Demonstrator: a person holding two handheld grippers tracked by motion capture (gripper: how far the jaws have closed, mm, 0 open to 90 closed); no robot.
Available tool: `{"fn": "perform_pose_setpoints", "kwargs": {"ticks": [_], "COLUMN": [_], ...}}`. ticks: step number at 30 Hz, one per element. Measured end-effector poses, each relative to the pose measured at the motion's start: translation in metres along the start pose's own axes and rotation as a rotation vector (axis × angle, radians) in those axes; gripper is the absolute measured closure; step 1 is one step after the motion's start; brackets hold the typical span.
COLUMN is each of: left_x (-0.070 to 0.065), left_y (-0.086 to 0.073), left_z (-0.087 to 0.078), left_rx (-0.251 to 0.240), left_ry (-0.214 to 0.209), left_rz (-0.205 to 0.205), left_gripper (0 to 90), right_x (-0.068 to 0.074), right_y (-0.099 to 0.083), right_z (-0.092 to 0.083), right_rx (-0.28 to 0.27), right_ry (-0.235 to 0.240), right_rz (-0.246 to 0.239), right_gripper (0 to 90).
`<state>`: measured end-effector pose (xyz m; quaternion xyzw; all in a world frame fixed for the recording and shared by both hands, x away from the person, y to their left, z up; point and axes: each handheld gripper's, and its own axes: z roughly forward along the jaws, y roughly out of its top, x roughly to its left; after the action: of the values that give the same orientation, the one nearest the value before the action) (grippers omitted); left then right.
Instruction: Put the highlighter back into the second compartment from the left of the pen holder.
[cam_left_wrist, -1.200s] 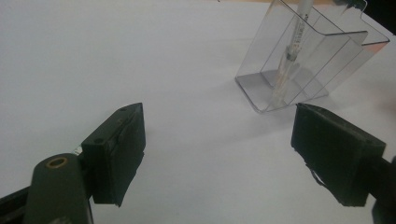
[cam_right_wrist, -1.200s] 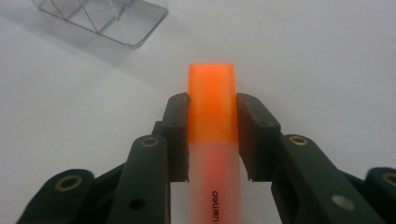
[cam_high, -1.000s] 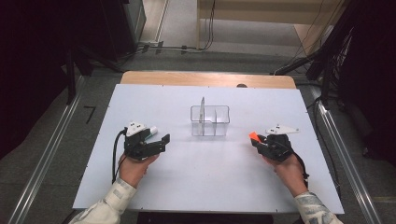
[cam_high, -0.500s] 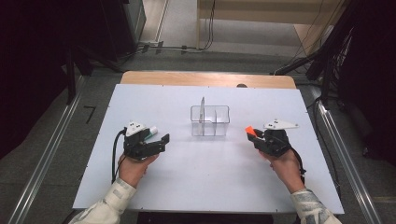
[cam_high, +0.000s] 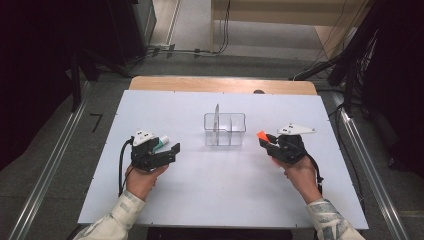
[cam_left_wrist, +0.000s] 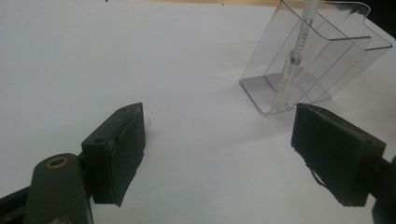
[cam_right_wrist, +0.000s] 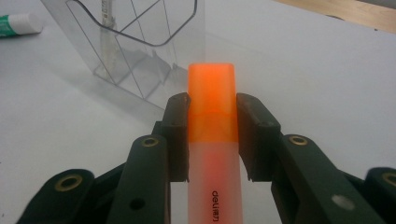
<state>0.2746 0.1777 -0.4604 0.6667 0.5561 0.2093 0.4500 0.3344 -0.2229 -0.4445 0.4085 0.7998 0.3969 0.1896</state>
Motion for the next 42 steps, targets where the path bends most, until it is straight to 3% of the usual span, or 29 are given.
{"fn": "perform_pose_setpoints", "kwargs": {"ticks": [12,22,42], "left_x": [0.006,0.014,0.014], "left_y": [-0.003,-0.005,-0.006], "left_z": [-0.006,-0.013,-0.013], "left_rx": [-0.005,-0.015,-0.013], "left_ry": [0.008,0.015,0.012], "left_rz": [-0.017,-0.03,-0.036], "left_gripper": [18.2,18.1,18.2], "right_x": [0.013,0.024,0.04], "right_y": [0.022,0.034,0.057], "right_z": [0.006,0.013,0.027], "right_rx": [-0.049,-0.061,-0.072], "right_ry": [0.034,0.057,0.072], "right_rz": [-0.015,-0.028,-0.06], "right_gripper": [64.9,64.9,64.9]}}
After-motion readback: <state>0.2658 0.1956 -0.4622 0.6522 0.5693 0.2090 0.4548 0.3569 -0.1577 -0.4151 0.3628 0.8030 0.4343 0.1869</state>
